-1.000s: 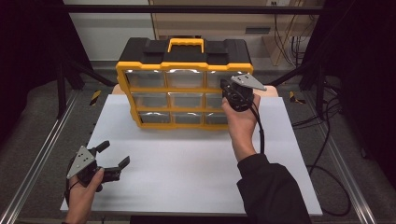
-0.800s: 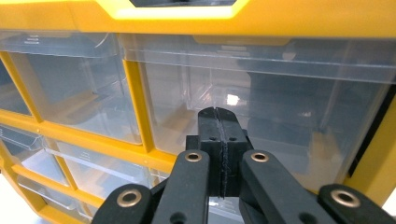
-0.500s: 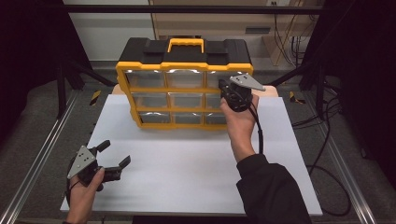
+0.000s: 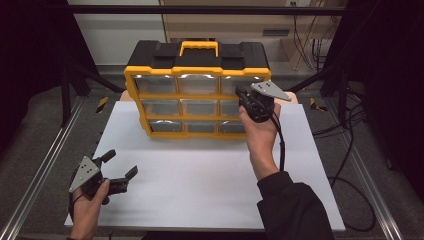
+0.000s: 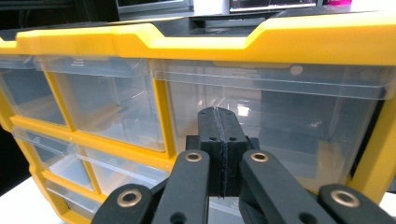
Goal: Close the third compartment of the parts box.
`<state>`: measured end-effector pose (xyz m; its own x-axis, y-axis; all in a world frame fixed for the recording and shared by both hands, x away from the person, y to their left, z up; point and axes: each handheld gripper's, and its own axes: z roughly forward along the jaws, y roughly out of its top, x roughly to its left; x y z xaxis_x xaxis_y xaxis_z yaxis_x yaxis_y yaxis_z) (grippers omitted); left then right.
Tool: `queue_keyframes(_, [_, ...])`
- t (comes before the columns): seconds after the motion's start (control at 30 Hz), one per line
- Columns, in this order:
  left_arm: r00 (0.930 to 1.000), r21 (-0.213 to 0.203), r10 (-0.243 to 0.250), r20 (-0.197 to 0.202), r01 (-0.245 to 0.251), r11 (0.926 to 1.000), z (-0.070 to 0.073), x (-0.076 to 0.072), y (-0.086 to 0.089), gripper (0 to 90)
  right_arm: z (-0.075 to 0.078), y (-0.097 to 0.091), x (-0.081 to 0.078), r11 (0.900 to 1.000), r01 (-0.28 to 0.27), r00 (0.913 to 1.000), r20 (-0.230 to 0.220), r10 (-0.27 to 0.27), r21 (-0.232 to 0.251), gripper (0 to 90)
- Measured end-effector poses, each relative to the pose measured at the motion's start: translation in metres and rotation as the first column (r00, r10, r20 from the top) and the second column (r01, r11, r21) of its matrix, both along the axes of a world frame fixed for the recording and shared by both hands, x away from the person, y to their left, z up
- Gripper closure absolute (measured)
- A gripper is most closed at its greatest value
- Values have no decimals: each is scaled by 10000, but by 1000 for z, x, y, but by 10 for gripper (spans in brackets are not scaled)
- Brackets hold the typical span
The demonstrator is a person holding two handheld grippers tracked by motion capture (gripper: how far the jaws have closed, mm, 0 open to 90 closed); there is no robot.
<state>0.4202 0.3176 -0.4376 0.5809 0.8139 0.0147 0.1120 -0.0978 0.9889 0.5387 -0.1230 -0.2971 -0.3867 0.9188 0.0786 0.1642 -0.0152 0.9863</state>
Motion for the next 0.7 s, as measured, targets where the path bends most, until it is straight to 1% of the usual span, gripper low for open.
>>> queue_keyframes(0.07, [10000, 35, -16, -16, 16, 10000, 0, -1, 0, 14, -1, 0, -3, 10000, 18, 10000, 67, -18, -56, 900])
queue_keyframes(0.23, [10000, 127, -32, -39, 32, 9999, 0, 0, -1, 14, 1, -5, -8, 9999, -99, 9999, 74, 99, -45, 900])
queue_keyframes(0.33, [10000, 140, 38, -85, -37, 9999, -1, 0, 0, 14, 2, -6, -10, 9997, -161, 9998, 114, 163, -171, 900])
queue_keyframes(0.43, [9999, 82, 65, -90, -64, 9999, -1, 0, 0, 14, 4, -7, -13, 9995, -272, 9995, 164, 275, -137, 900])
queue_keyframes(0.57, [9999, 72, 61, -95, -61, 10000, -1, 0, 0, 13, 5, -11, -15, 9993, -348, 9993, 114, 349, -165, 900])
queue_keyframes(0.7, [9999, 73, 63, -99, -62, 10000, -1, -1, 1, 13, 7, -13, -17, 9984, -569, 9984, 62, 569, -55, 867])
